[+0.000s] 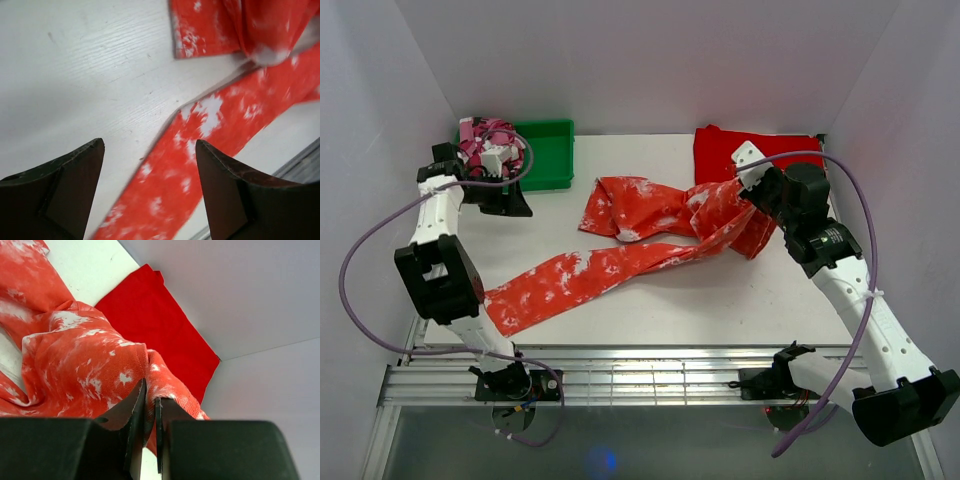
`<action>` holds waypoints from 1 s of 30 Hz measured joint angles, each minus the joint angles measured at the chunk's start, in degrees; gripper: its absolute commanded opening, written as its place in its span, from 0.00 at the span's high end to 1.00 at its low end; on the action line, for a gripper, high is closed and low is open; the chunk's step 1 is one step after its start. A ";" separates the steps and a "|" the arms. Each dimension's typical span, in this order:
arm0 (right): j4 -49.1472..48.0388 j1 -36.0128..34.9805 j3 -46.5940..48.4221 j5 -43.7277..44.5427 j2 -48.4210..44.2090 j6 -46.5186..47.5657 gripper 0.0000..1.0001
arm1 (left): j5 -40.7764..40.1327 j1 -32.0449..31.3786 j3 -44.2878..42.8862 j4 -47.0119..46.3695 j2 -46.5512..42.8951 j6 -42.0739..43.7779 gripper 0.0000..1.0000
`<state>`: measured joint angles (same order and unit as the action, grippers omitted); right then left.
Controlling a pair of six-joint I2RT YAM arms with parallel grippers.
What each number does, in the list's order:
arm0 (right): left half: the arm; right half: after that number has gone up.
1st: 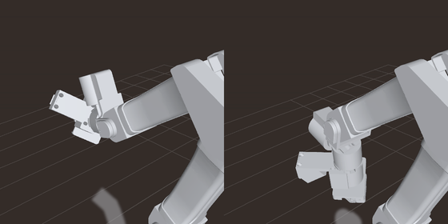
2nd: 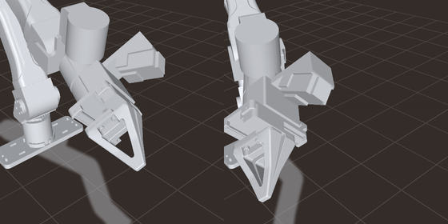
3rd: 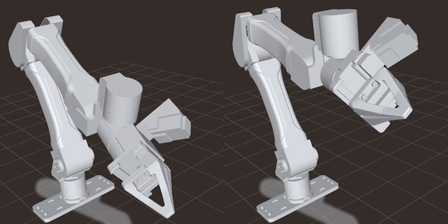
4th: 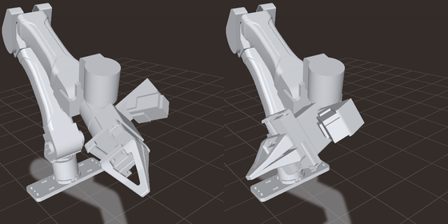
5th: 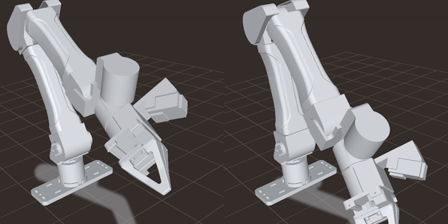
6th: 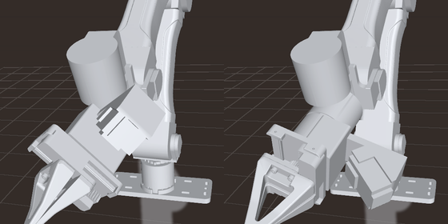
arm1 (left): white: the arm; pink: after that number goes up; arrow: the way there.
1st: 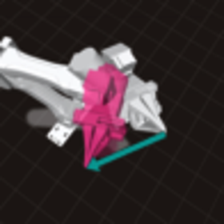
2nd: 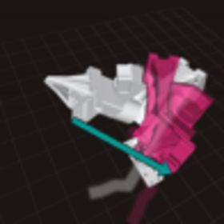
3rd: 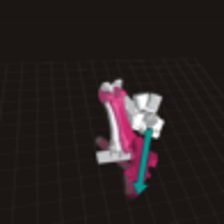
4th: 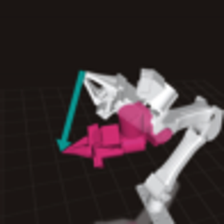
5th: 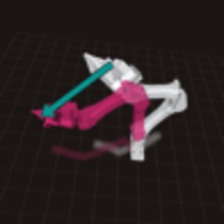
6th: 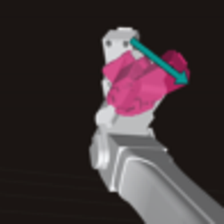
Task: Fold and stack the trousers
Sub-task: Flatten the trousers out
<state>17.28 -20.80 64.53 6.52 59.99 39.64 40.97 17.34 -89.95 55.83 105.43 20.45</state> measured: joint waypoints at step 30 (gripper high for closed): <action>19.08 -2.23 -9.57 -4.39 -11.76 13.18 0.92 | -27.12 -5.20 26.01 6.36 -1.22 28.94 1.00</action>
<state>36.36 -23.03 54.96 2.13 48.23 52.82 13.85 12.14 -63.94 62.19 104.20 49.39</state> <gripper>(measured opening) 0.127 0.015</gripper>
